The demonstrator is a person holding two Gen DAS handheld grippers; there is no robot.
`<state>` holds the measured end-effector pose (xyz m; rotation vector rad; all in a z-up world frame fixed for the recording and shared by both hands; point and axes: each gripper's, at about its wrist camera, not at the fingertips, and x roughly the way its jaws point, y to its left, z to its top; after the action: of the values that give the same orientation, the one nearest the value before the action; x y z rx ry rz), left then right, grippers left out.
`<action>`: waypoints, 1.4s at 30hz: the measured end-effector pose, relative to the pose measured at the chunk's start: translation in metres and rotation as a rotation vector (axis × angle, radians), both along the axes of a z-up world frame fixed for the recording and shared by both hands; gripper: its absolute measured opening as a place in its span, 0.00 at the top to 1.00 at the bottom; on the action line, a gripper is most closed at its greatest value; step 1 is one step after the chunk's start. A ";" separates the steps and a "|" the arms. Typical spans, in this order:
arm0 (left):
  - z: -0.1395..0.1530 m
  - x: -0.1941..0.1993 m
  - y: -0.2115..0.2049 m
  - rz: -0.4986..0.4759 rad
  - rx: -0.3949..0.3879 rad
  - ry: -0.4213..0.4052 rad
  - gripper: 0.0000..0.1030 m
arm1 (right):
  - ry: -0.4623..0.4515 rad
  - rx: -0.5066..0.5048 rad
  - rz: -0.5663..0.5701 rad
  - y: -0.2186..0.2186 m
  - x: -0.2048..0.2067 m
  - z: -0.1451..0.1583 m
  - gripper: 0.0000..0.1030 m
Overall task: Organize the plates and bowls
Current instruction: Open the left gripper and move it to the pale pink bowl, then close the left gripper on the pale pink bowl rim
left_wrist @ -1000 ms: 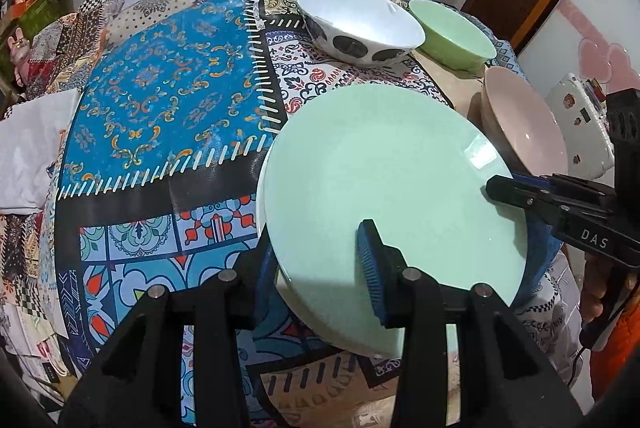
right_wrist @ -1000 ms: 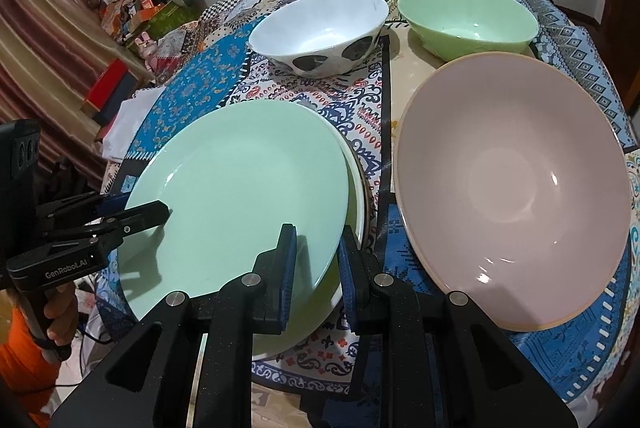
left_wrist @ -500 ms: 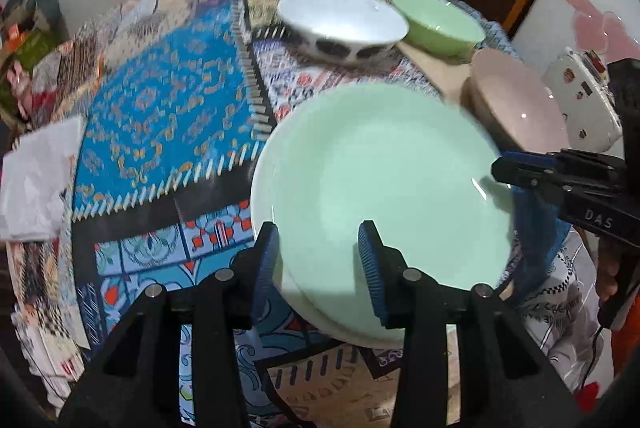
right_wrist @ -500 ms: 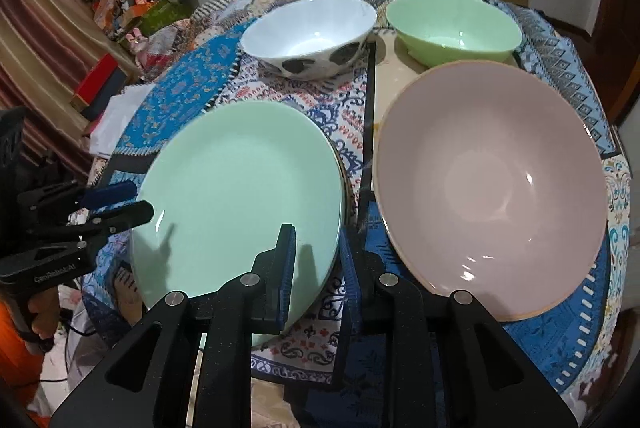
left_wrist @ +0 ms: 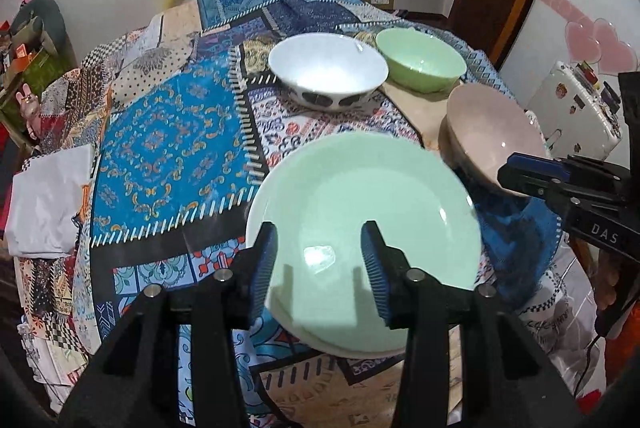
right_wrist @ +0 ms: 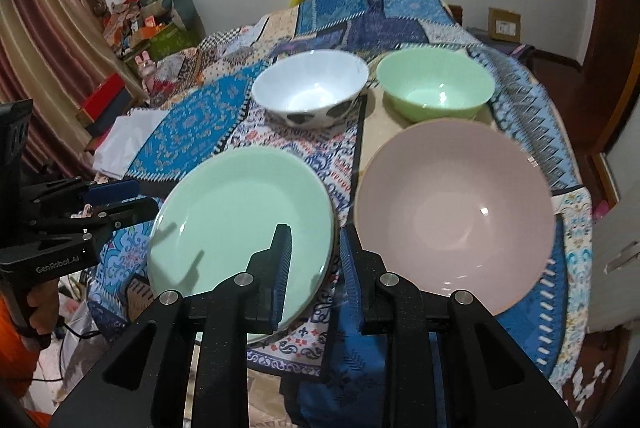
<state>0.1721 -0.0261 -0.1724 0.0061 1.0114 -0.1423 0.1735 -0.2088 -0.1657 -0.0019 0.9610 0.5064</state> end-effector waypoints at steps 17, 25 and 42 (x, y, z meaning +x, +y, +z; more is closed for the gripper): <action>0.024 0.042 -0.075 -0.094 -0.024 -0.087 0.14 | -0.135 -0.049 -0.225 -0.073 0.008 0.025 0.43; 0.001 0.078 -0.108 -0.149 -0.017 -0.055 0.14 | -0.099 -0.069 -0.285 -0.096 0.021 0.004 0.43; -0.058 0.127 -0.142 -0.186 -0.031 0.066 0.32 | 0.000 -0.026 -0.290 -0.114 0.038 -0.041 0.46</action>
<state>0.2996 -0.1677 -0.2303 0.0681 1.0741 -0.3298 0.2117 -0.3230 -0.2069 0.1126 0.9486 0.2270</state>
